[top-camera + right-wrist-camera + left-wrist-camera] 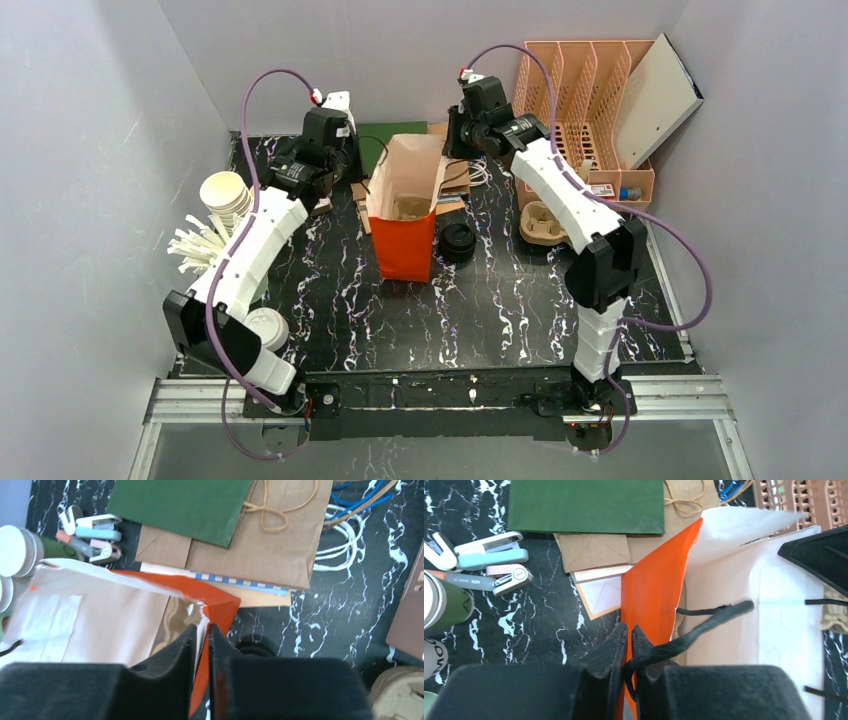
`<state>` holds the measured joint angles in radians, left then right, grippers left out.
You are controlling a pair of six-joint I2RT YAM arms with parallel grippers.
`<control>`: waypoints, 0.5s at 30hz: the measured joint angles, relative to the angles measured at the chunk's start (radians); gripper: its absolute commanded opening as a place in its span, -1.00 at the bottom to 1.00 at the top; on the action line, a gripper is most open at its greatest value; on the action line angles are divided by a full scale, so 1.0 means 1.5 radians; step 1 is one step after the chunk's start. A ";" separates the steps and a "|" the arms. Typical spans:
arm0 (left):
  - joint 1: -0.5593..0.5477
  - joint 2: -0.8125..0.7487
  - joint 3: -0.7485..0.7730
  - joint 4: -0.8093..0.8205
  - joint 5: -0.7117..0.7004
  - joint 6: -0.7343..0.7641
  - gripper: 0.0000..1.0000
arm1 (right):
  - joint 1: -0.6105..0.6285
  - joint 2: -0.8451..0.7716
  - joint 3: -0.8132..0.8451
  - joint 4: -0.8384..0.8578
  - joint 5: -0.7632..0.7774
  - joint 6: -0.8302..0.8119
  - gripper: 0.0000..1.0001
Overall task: Pack the takeout coffee
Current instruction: Adjust the takeout bag at the center of the board.
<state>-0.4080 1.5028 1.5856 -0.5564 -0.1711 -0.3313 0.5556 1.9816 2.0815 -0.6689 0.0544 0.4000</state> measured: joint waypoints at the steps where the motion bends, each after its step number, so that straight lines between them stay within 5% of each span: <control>1: 0.000 -0.006 -0.006 0.006 0.006 0.001 -0.70 | 0.000 -0.018 -0.019 -0.001 -0.005 0.001 -0.33; 10: 0.000 -0.072 -0.044 0.021 0.085 -0.004 0.26 | 0.001 -0.101 -0.050 -0.007 -0.023 -0.002 0.64; 15: 0.000 -0.086 0.000 -0.028 0.071 0.004 0.47 | 0.001 -0.107 -0.040 -0.020 -0.025 -0.008 0.85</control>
<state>-0.4080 1.3739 1.5856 -0.5991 -0.0643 -0.3260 0.5564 1.8217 2.0216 -0.6994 0.0170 0.3885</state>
